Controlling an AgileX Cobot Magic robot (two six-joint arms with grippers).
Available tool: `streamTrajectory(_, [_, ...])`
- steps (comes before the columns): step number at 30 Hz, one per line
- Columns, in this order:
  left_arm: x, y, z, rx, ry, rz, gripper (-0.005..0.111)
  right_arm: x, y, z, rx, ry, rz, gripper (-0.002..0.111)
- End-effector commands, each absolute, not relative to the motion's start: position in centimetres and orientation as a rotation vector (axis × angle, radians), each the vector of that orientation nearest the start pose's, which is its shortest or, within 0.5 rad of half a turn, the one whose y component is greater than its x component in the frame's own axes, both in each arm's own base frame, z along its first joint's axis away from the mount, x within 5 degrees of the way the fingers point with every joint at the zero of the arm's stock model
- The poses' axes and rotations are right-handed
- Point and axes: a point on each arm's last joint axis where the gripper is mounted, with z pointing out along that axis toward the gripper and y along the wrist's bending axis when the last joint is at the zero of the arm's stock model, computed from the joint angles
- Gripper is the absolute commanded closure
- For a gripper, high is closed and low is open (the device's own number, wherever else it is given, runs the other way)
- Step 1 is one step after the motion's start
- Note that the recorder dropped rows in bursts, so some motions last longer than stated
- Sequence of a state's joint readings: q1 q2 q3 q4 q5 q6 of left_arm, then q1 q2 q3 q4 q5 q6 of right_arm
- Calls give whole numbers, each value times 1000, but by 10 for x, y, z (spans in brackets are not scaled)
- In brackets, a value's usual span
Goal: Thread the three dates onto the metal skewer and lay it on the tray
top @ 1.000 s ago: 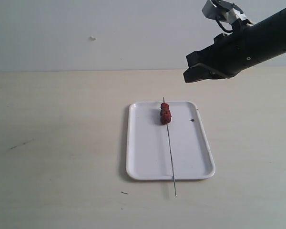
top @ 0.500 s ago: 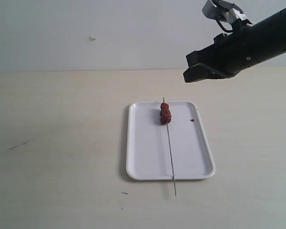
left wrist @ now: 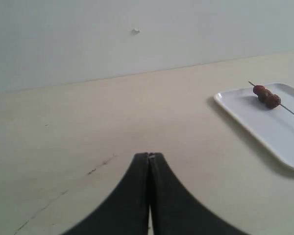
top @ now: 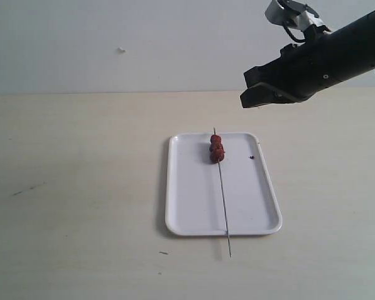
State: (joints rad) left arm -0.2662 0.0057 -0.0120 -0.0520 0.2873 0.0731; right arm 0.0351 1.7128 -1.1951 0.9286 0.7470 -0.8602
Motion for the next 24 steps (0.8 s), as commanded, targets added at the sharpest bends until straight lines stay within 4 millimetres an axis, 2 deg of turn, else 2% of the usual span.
streamTrajectory(1, [52, -16, 191, 260, 1744, -194, 107, 361, 58, 259, -287, 2343, 636, 108])
streamTrajectory(5, [52, -16, 191, 260, 1744, -194, 107, 346, 49, 278, -183, 2250, 530, 108])
streamTrajectory(7, [52, -16, 191, 260, 1744, -194, 107, 331, 43, 289, -99, 2177, 466, 108])
streamTrajectory(10, [52, -16, 191, 260, 1744, -194, 107, 296, 33, 311, -28, 2053, 381, 108])
streamTrajectory(13, [52, -16, 191, 260, 1744, -194, 107, 248, 28, 333, -21, 1927, 330, 108])
streamTrajectory(16, [52, -16, 191, 260, 1744, -194, 107, 190, 26, 357, -72, 1772, 303, 108])
streamTrajectory(18, [52, -16, 191, 260, 1744, -194, 107, 155, 25, 365, -109, 1678, 287, 108])
streamTrajectory(21, [52, -16, 191, 260, 1744, -194, 107, 116, 24, 375, -123, 1553, 276, 108])
streamTrajectory(24, [52, -16, 191, 260, 1744, -194, 107, 87, 23, 383, -138, 1452, 272, 108])
